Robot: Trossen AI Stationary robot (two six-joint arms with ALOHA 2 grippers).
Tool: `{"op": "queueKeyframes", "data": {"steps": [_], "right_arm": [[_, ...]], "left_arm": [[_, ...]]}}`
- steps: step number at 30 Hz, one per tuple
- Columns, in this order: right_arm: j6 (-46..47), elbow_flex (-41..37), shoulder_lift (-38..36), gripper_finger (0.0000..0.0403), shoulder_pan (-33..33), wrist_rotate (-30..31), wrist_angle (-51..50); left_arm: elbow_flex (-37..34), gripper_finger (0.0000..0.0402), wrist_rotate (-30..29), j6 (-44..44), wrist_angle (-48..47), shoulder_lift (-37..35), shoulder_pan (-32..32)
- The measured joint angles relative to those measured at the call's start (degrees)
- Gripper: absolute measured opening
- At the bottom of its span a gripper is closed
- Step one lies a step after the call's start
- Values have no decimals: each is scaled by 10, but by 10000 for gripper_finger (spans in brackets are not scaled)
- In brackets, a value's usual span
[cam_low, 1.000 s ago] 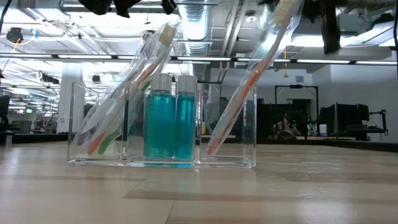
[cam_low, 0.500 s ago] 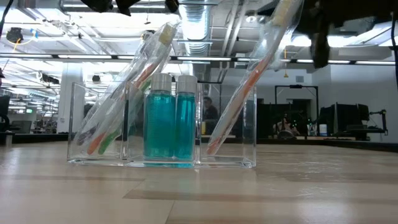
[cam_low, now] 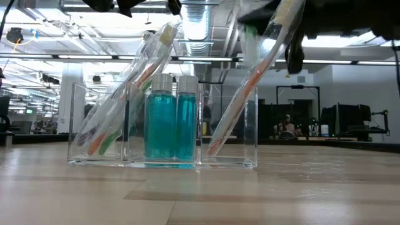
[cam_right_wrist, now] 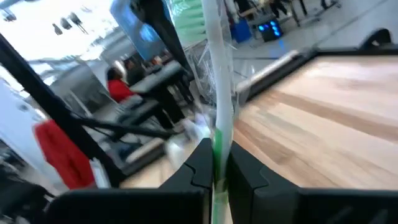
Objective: Pick & Place toothbrushing station
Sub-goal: Put the green toothbrush into the transparent organizer
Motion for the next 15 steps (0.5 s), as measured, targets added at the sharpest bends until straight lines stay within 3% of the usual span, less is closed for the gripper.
{"op": "queueKeyframes", "data": {"steps": [9,15], "right_arm": [[-11,0,124,11,-23,-50,221],[2,0,158,11,-41,-77,247]], "left_arm": [[0,48,5,1,-4,0,0],[0,48,9,1,-6,0,0]]}}
